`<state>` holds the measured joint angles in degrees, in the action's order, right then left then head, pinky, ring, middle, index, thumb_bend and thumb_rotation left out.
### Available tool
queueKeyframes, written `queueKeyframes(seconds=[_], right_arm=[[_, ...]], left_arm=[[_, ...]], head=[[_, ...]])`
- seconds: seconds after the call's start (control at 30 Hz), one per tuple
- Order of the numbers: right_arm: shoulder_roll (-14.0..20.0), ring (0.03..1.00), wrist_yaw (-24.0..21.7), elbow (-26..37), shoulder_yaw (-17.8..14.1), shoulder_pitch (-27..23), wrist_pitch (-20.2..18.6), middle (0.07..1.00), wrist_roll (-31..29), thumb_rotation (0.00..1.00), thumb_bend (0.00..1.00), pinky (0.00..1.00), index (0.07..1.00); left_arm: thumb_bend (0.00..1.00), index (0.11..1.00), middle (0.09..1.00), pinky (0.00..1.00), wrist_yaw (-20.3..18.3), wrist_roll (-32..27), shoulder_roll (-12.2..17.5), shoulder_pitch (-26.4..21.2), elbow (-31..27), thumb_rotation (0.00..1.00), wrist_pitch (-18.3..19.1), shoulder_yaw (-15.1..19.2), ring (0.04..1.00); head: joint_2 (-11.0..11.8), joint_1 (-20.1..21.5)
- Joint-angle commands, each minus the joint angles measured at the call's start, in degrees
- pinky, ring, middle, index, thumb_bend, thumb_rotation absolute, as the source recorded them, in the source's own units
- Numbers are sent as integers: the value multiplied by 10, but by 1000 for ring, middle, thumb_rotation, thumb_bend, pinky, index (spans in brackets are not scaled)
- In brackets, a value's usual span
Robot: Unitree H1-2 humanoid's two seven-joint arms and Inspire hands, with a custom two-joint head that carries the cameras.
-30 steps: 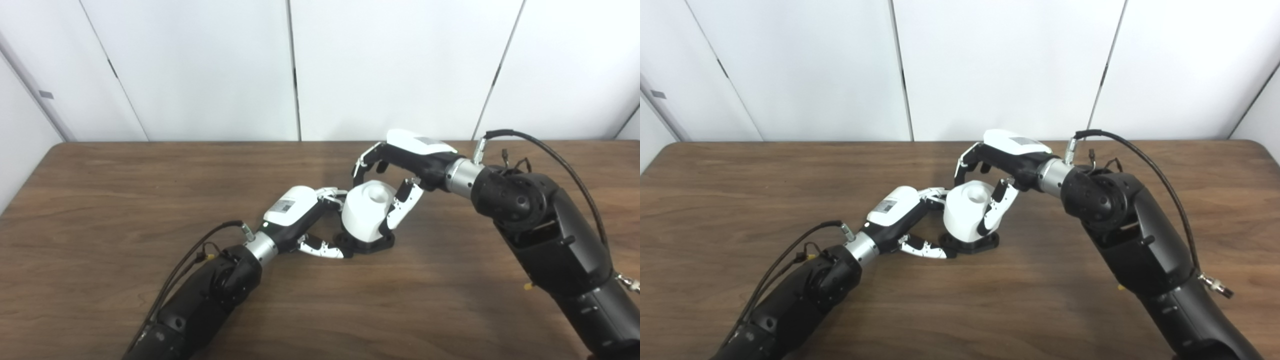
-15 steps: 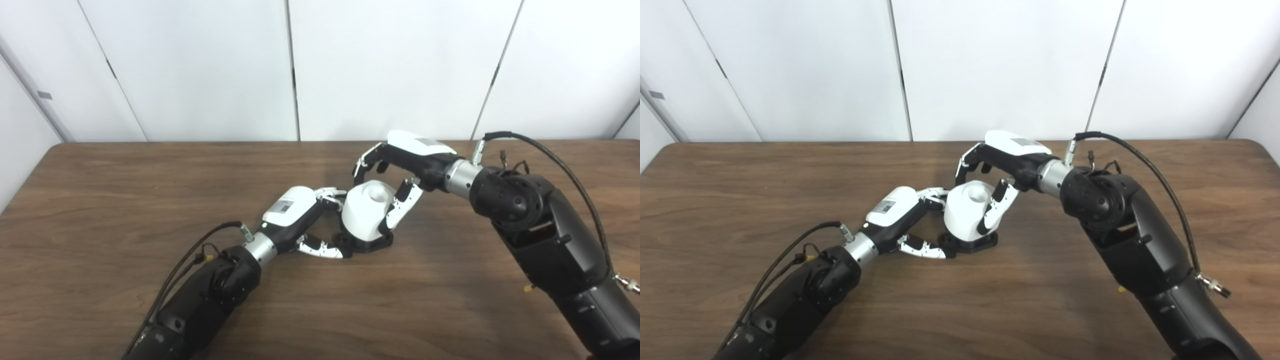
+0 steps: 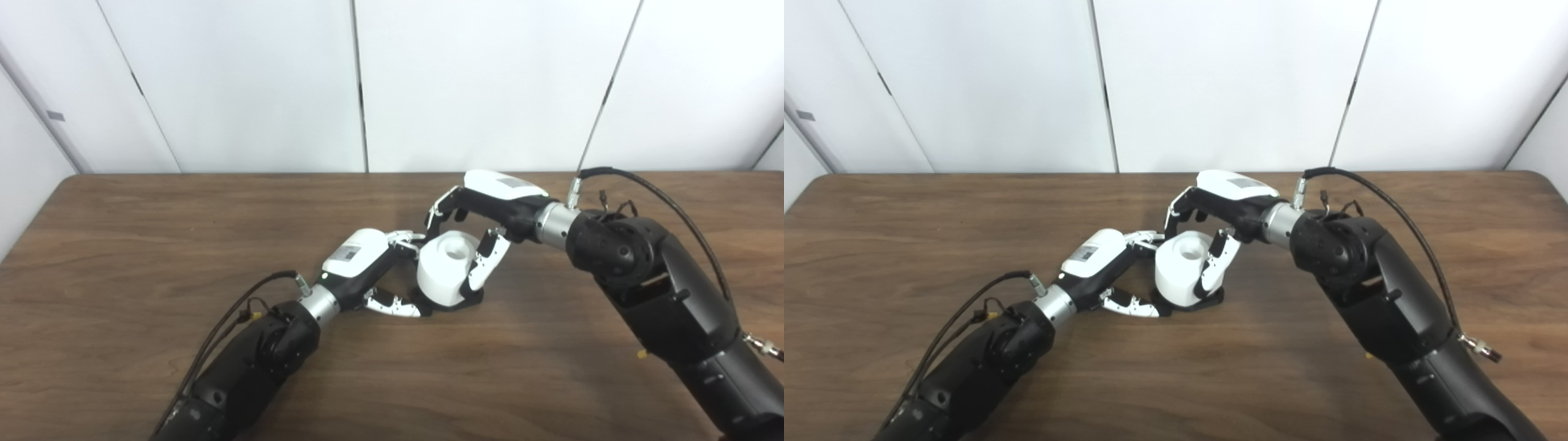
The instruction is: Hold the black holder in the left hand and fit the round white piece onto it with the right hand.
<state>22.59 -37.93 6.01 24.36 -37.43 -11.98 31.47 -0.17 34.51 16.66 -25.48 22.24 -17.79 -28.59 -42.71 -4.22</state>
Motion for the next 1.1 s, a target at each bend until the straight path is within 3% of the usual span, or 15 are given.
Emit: queueKeyframes(seconds=[0.0,0.23,0.63,0.67,0.73,0.87,1.07], right_arm=[[9,770,-9,12,8,-19,14,757,10,129,522,716,481],[9,780,-24,17,25,-21,11,760,20,128,522,727,481],[12,771,-22,16,24,-23,17,763,22,135,522,704,491],[12,770,-22,17,23,-23,16,766,20,129,662,699,587],[12,769,-21,17,20,-23,16,781,17,137,793,687,721],[13,779,-24,22,14,-24,9,813,17,186,854,681,853],[13,785,-26,21,3,-24,11,820,9,198,880,684,898]], left_arm=[[524,477,856,796,-51,15,6,22,20,70,28,-16,882],[524,477,856,787,-51,19,5,21,20,70,30,-17,879],[524,477,857,794,-51,14,5,21,22,70,28,-13,880],[524,477,856,790,-48,15,5,21,23,70,25,-13,878],[524,477,855,777,-45,18,6,21,25,70,23,-14,874],[524,478,853,773,-44,17,6,21,27,69,21,-13,872],[524,478,858,789,-52,19,7,21,22,70,28,-15,877]], head=[[0,0],[0,-1],[0,2],[0,2],[1,1],[1,2],[0,2]])
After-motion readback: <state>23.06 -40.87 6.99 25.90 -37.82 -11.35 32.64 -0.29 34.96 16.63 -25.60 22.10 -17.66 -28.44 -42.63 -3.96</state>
